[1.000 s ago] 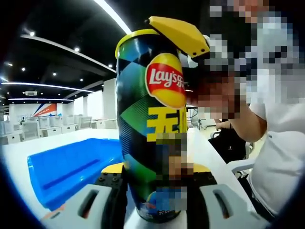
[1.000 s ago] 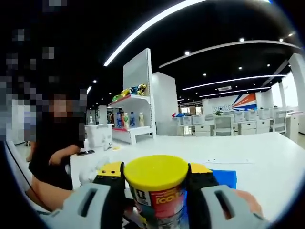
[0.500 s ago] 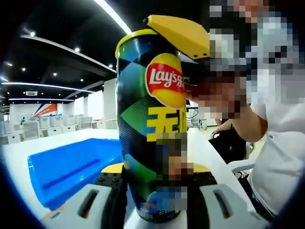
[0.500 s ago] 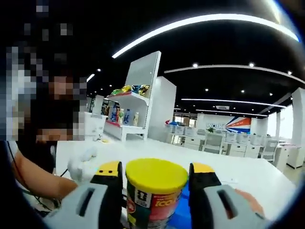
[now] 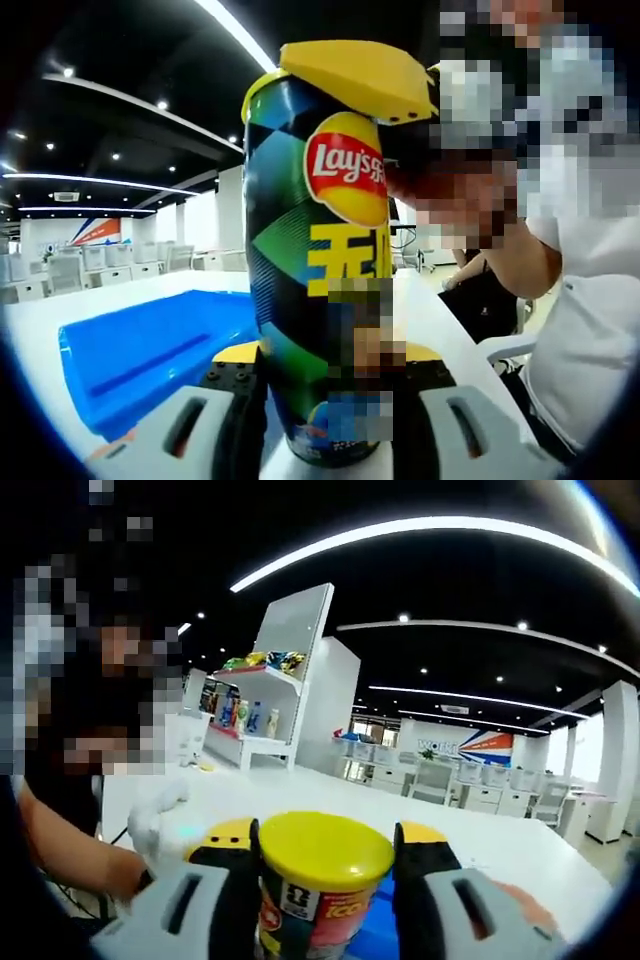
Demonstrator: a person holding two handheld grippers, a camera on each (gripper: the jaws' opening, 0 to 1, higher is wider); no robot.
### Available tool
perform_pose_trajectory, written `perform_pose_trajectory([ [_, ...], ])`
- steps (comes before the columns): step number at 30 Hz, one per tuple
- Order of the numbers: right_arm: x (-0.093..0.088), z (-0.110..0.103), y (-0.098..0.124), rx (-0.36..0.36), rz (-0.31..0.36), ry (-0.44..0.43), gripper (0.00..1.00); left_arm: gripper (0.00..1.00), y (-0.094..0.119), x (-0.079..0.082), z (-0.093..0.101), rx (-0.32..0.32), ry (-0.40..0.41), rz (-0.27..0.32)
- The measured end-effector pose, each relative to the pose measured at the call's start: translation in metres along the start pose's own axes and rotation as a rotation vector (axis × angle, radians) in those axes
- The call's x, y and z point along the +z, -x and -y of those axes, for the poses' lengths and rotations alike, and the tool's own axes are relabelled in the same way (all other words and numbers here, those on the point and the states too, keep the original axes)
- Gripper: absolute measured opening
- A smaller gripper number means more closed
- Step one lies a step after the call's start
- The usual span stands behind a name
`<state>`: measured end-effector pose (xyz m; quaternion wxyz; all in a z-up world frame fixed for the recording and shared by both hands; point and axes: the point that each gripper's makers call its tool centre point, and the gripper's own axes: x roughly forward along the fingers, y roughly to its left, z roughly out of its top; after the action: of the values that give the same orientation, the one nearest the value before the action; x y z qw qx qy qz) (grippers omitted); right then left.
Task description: Open the lid of the chip container on the table, take out the chips, place them into the box in front of the container, and close the lid
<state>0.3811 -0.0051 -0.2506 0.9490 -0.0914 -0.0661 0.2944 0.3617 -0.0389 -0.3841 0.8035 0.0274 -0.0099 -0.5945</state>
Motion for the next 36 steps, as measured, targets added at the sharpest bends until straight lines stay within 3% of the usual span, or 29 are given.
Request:
perform_pose_trajectory([
  [18,-0.0034,0.002,0.0038,-0.034,-0.068,-0.065,0.44,0.47,-0.0003,-0.0003,0.0005,0.005,-0.012,-0.002],
  [26,-0.0035,0.002,0.0046,-0.016,-0.092,-0.122,0.42,0.47,-0.0004,-0.0005,0.0005,0.01,-0.017,-0.008],
  [28,-0.0031,0.0051,0.0034,-0.008,-0.105,-0.185,0.42,0.47,-0.0009,-0.0003,0.0007,0.013,-0.018,-0.007],
  [30,-0.0025,0.0,0.0019,-0.009,-0.108,-0.124,0.43,0.47,-0.0004,-0.0006,0.0006,0.014,-0.016,-0.01],
  [36,-0.0023,0.0052,0.0013,-0.007,-0.098,-0.136,0.45,0.47,-0.0009,-0.0007,0.0013,0.013,-0.014,-0.008],
])
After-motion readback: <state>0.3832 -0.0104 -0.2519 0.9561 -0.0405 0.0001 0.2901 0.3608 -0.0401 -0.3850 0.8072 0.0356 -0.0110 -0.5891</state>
